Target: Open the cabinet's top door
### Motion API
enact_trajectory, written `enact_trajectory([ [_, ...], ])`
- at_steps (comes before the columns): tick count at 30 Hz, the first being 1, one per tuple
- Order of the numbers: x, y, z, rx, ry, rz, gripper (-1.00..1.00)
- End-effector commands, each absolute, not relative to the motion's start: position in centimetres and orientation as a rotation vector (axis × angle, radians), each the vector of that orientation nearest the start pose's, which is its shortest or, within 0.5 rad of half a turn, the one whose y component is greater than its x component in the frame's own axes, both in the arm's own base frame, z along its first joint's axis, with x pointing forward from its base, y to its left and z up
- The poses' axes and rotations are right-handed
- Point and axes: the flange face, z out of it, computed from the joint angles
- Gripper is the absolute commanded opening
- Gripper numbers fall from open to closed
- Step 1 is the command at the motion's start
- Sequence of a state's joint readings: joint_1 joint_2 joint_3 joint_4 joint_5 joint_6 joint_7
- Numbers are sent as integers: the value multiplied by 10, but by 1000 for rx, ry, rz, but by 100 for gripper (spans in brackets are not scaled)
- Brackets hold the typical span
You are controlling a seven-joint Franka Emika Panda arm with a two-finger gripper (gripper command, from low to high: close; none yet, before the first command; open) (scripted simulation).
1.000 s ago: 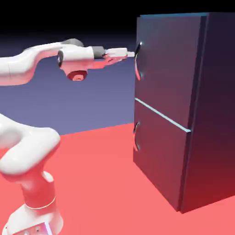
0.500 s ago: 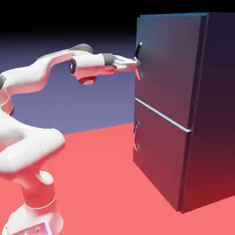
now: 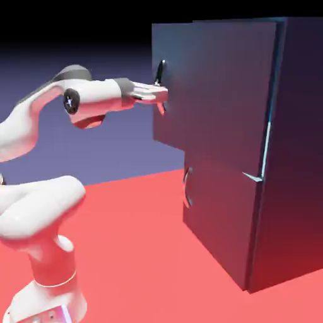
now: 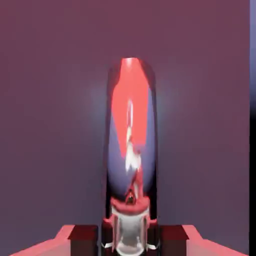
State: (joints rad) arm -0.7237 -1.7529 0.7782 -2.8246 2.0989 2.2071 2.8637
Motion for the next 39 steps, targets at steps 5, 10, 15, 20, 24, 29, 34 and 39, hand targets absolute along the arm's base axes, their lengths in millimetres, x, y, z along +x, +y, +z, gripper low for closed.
enact_trajectory([
  [5,217,91,576,230,1648,1003,-100],
  [10,196,61,576,152,1672,1075,-100],
  [15,180,34,576,84,1691,1136,-100],
  [20,175,24,576,60,1695,1158,-100],
  [24,166,6,576,14,1707,1197,-100],
  [29,153,-30,576,-72,1725,1270,-100],
  [34,143,-66,576,-157,1739,1341,-100],
  [39,137,-104,576,-247,1751,1413,-100],
])
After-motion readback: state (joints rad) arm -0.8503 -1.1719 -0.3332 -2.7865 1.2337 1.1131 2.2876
